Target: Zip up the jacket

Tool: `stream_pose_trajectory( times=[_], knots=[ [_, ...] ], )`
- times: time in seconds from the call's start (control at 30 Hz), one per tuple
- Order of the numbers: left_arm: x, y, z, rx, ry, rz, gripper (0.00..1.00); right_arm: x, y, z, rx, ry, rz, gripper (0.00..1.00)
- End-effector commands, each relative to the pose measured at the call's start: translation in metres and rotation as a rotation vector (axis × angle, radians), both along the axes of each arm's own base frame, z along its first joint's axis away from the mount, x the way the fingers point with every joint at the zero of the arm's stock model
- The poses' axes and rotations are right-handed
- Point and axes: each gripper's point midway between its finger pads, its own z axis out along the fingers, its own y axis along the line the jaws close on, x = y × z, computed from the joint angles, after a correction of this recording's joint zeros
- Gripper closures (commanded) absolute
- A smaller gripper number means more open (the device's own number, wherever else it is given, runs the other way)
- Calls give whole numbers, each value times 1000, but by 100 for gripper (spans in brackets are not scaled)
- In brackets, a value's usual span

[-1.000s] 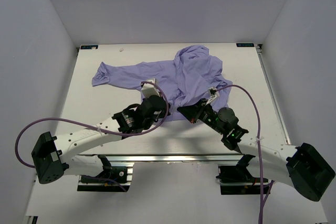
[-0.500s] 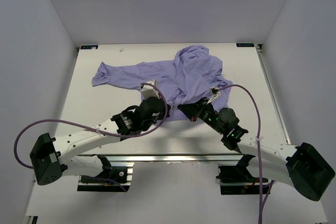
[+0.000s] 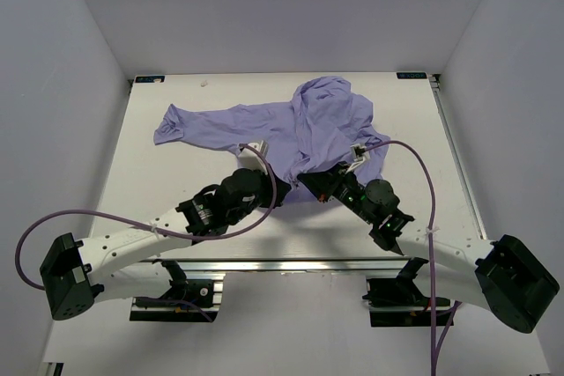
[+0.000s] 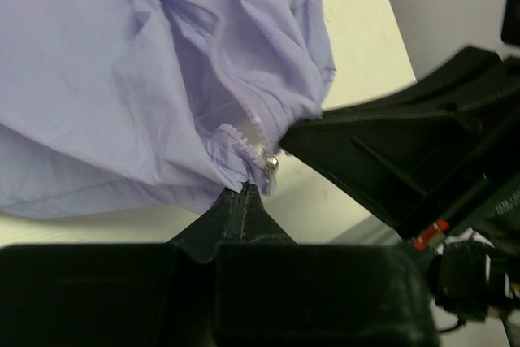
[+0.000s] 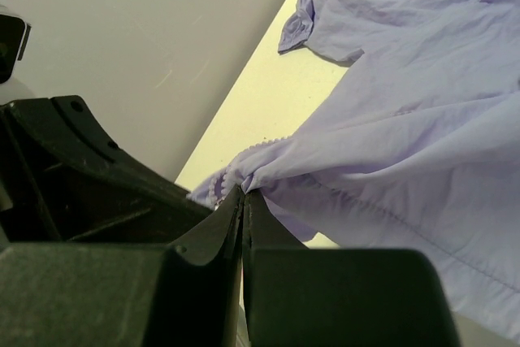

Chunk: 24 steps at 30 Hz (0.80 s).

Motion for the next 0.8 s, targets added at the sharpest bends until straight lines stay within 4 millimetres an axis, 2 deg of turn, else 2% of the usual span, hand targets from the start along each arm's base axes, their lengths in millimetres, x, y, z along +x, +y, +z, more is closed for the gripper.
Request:
stream_pose_trajectory(
  times=[0.0,0.23,0.4,0.57,0.7,0.77],
  knots=[
    [-16,-15,7,-22,-20,-148,100,5,3,52,95,-129,-8,100],
    [-35,-21,-5,-1,-6,-268,100,1,6,53,91,-129,24,100],
    [-38,-19,-28,80,52,-287,100,1,4,57,81,-136,20,100],
    [-42,-10,-57,178,133,-280,100,-2,1,58,40,-143,30,100],
    [-39,-5,-62,215,151,-248,100,-12,6,34,-39,-63,94,100],
    [-43,-8,-61,207,156,-272,100,-21,8,14,-81,4,143,100]
  ],
)
